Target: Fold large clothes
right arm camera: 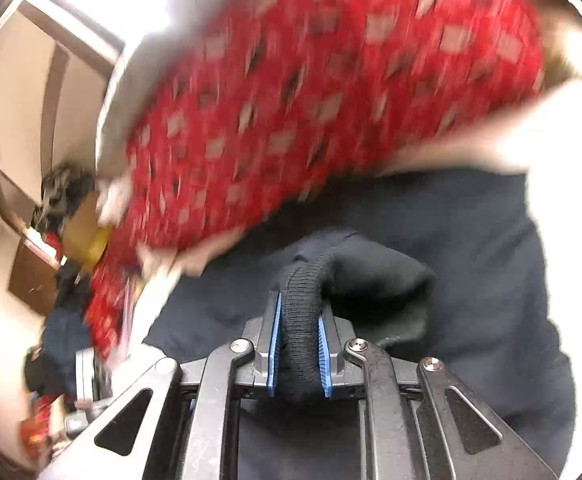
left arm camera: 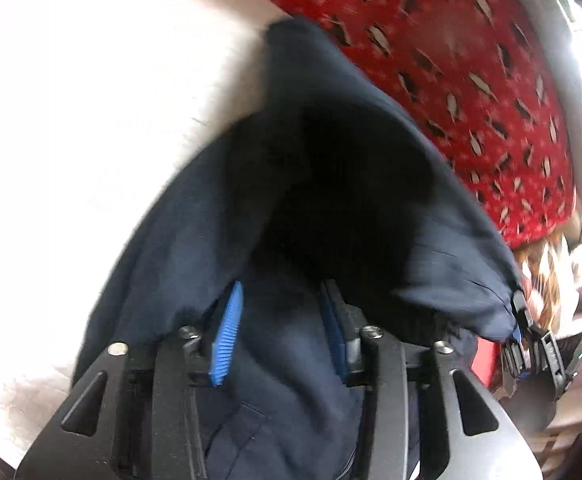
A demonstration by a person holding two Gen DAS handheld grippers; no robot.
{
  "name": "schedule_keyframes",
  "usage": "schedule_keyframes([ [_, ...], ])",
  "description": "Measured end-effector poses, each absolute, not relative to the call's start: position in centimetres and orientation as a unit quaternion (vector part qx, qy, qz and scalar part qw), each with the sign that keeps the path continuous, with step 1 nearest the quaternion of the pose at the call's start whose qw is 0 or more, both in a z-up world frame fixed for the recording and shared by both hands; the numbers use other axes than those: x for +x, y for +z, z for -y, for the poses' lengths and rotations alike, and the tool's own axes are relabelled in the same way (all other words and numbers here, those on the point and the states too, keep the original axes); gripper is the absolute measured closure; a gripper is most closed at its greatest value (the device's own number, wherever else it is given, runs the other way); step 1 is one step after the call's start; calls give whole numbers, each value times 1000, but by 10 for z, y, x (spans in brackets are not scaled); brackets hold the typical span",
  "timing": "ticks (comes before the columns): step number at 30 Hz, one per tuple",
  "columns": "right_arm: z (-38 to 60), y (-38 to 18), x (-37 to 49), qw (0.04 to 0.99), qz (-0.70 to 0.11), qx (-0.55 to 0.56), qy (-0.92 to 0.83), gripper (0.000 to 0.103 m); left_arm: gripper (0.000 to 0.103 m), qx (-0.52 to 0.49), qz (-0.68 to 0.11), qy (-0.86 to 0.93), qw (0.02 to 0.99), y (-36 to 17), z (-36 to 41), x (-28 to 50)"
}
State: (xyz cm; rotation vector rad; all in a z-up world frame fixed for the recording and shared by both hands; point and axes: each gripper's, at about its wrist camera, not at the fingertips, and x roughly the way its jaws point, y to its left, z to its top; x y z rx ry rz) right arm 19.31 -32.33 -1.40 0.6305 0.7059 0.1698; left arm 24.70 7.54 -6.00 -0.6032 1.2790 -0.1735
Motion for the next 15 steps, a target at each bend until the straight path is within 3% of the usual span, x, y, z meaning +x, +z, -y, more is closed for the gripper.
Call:
schedule_keyframes([
  [2,354,-15,192,892,-332,305,30,88,87,-279,-588,-65,757,-63,-83,249],
  [4,376,-33,199,880,-370,299,-16,88,93,-288,-590,-52,753,-64,-88,249],
  [8,390,-62,201,864,-413,288,-36,86,92,-282,-575,-26,768,-51,-94,243],
  [12,391,-62,197,860,-409,305,-25,66,91,-274,-555,-72,782,-24,-68,248],
  [15,385,-61,204,850,-433,300,-20,63,78,-253,-549,-95,791,-13,-44,267],
])
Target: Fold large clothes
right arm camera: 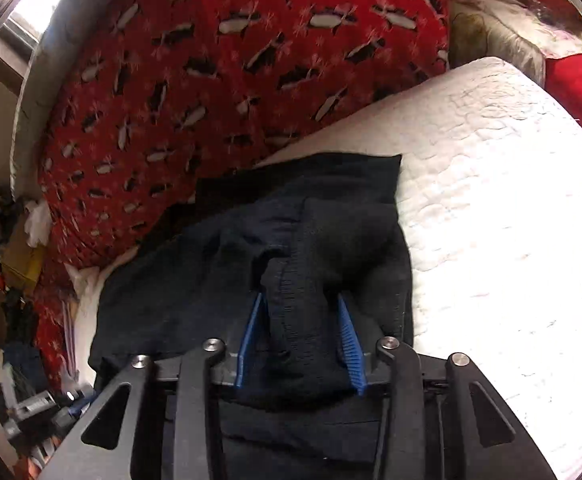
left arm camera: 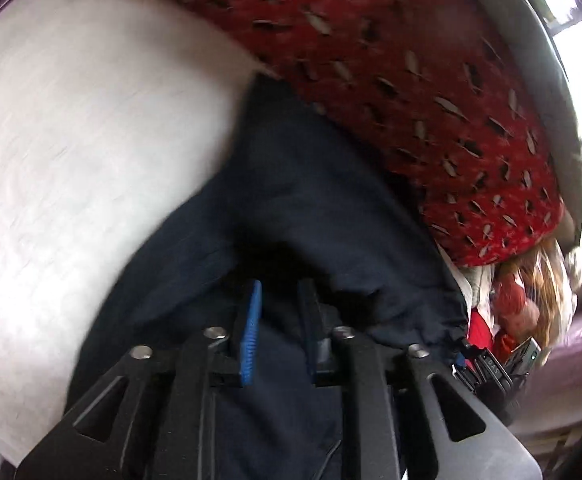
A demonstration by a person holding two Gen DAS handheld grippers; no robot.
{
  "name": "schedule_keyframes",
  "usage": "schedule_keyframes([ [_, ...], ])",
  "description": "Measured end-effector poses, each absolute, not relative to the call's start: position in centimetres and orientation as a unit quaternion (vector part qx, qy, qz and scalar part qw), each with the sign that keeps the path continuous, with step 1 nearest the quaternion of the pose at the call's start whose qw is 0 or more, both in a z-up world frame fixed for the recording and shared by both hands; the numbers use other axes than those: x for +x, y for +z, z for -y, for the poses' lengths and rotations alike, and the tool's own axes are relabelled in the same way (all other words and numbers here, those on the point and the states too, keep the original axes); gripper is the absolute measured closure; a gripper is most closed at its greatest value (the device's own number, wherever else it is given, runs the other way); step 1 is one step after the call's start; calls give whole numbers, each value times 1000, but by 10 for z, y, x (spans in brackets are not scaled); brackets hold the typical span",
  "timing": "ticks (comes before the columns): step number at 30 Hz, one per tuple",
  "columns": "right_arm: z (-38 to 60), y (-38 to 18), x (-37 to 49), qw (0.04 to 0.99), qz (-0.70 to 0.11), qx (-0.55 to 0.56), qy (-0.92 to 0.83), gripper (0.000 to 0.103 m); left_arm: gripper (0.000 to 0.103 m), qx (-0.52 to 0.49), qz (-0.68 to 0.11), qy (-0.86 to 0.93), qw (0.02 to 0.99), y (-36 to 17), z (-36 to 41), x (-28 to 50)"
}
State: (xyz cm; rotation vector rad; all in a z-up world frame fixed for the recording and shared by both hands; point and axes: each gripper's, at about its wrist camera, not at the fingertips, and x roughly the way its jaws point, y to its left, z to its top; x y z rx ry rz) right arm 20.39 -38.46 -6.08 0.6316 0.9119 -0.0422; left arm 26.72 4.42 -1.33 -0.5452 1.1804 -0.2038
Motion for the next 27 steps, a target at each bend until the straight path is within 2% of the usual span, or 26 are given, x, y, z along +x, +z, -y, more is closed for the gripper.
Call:
schedule_keyframes([
  [1,382,-58,206,848,-439,297,-15,63,69,-243,-550,-91,794,-13,-38,274],
  [2,379,-55,208,847,-442,295,-7,63,67,-236,-553,-84,795,-15,-33,282],
  [5,373,-53,213,839,-471,273,-4,61,67,-249,-570,-82,779,-26,-25,298],
  [7,376,-56,206,839,-462,286,3,55,66,-240,-579,-71,776,-32,-25,302],
  [8,377,-59,204,840,-458,290,2,59,66,-214,-585,-50,781,-37,-22,305],
  [9,378,-61,202,842,-457,288,-2,80,66,-188,-593,-29,782,-44,-20,308],
  [10,377,-60,202,846,-456,276,-4,87,72,-178,-602,-21,778,-50,-21,311],
  [11,375,-53,201,851,-448,273,8,87,77,-180,-603,-21,777,-51,-25,310],
  [15,381,-10,179,882,-344,310,89,88,79,-190,-607,-16,771,-50,-37,312],
  [16,383,-10,178,884,-342,308,87,87,79,-195,-611,-19,767,-52,-39,311],
  [18,384,-29,185,875,-380,294,60,85,79,-198,-614,-23,764,-55,-44,308],
  [20,382,-70,199,838,-479,262,16,84,80,-191,-619,-30,761,-51,-40,304],
  [21,380,-80,199,829,-495,260,21,84,80,-187,-615,-43,765,-43,-39,296],
  [24,372,-44,177,871,-436,228,0,69,79,-165,-591,-71,787,-25,-31,274],
  [25,370,-32,168,886,-408,221,-1,66,75,-154,-585,-77,793,-23,-24,270],
  [26,366,-23,160,900,-375,222,7,59,68,-141,-583,-80,796,-23,-18,265],
  [27,363,-19,153,907,-356,226,15,57,67,-128,-586,-78,797,-28,-11,261],
])
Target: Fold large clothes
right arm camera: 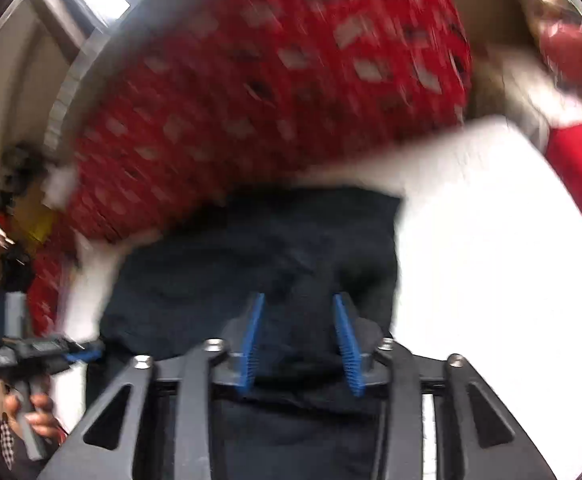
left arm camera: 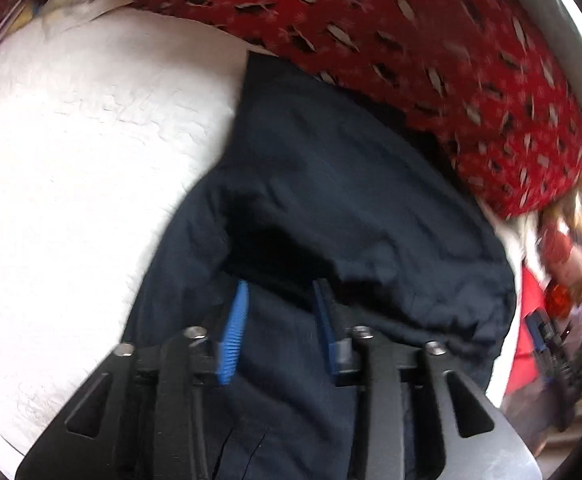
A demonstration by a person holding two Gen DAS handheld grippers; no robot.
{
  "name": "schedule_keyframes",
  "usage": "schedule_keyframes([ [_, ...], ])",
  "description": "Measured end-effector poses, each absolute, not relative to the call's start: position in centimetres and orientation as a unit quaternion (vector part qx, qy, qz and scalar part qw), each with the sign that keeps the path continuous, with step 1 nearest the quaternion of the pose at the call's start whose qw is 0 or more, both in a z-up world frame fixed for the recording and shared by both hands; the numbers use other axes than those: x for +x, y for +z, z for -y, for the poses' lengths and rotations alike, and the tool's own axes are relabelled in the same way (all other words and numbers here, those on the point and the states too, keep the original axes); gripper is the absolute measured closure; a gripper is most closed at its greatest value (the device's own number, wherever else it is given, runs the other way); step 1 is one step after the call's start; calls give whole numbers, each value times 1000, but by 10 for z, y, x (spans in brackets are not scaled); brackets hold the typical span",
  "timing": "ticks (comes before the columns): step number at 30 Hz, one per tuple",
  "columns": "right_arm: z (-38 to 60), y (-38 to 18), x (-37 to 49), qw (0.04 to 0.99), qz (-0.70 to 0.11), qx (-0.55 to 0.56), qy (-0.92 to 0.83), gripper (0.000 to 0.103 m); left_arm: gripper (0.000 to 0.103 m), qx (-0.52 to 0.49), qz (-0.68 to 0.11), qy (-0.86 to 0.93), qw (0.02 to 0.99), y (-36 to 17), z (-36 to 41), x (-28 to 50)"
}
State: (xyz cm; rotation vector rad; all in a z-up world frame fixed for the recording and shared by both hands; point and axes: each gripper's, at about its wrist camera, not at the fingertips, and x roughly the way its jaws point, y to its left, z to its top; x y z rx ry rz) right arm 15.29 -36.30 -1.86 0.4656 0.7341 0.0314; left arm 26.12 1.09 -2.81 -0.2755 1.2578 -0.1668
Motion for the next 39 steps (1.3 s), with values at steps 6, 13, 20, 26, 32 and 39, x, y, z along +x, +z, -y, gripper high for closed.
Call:
schedule_keyframes([
  [6,343,-85,156,850,-479,220,-1,67,67,-70,-619,-76,779,-47,15,238],
  [13,333,-79,96,816,-530,232,3,60,67,-49,-651,-94,752,-39,-21,187],
  [20,327,-89,0,803,-553,221,2,54,66,-58,-682,-104,722,-46,-74,128],
  [26,339,-82,-65,815,-535,220,-32,35,57,-80,-687,-74,718,-59,-127,93],
  [32,344,-114,-97,785,-550,282,33,35,48,-143,-724,-146,659,-96,-131,63],
  [39,302,-126,-99,786,-573,197,120,90,85,-106,-710,-186,671,-100,-121,25],
])
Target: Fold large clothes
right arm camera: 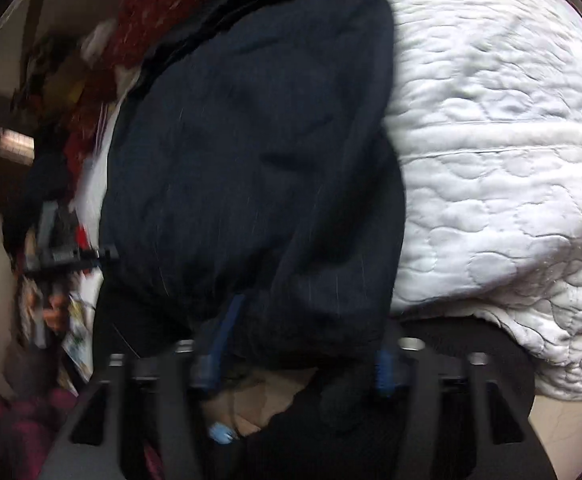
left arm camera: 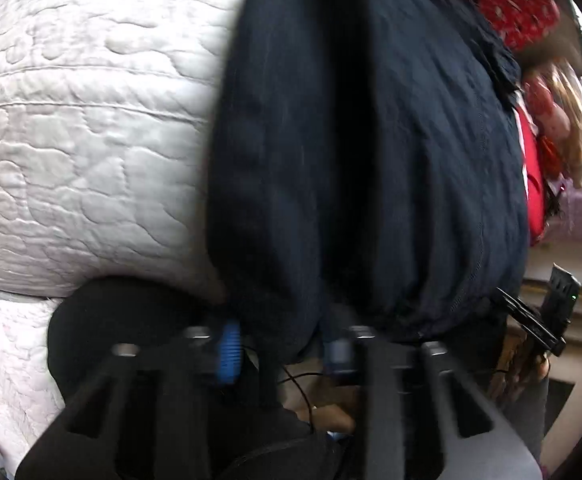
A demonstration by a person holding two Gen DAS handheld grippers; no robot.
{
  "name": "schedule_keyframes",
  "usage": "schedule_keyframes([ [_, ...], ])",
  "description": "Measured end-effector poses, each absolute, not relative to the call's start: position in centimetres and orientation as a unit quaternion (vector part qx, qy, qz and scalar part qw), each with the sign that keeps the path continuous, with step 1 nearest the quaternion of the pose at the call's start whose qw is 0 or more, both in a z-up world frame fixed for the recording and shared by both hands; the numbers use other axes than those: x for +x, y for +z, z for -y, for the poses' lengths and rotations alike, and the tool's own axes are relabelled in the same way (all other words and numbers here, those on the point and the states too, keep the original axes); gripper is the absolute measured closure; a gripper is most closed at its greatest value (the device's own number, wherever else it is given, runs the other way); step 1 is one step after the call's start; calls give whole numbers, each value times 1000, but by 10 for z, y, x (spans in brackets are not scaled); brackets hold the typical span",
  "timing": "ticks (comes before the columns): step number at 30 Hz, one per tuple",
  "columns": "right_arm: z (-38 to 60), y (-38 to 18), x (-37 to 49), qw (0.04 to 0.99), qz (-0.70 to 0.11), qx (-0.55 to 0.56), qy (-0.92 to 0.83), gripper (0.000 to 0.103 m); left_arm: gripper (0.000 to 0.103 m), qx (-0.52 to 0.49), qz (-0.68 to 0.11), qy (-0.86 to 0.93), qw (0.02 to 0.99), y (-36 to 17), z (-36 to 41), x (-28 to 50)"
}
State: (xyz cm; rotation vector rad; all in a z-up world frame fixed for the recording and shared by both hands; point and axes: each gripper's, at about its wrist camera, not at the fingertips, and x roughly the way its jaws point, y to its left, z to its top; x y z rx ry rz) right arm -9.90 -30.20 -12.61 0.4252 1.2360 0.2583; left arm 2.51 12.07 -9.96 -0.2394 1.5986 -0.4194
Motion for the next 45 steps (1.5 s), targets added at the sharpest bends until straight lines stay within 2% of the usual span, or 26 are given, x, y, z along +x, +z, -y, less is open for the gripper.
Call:
schedule_keyframes([
  [1,300,-125,-101,789,-575,178,125,90,93,-118,-705,-196,671,-94,-122,24],
  [5,295,-96,-105,812,-520,198,175,94,94,-135,-676,-227,688,-59,-119,17],
  [9,294,-51,-106,837,-438,243,222,95,94,-172,-646,-251,700,-23,-128,24],
  [13,301,-29,-98,843,-379,288,250,95,94,-222,-619,-262,707,0,-138,46],
  [16,308,-15,-90,848,-347,310,256,95,94,-261,-598,-262,711,13,-156,70],
  [25,340,24,-5,849,-272,386,237,95,94,-333,-553,-224,730,22,-139,163],
  [38,409,-2,152,832,-246,469,167,95,94,-321,-565,-185,737,19,-66,367],
  [42,433,-18,213,824,-244,493,133,95,94,-328,-579,-152,731,-6,-43,425],
  [45,443,-47,259,810,-279,509,90,95,93,-333,-601,-105,719,-38,-31,454],
])
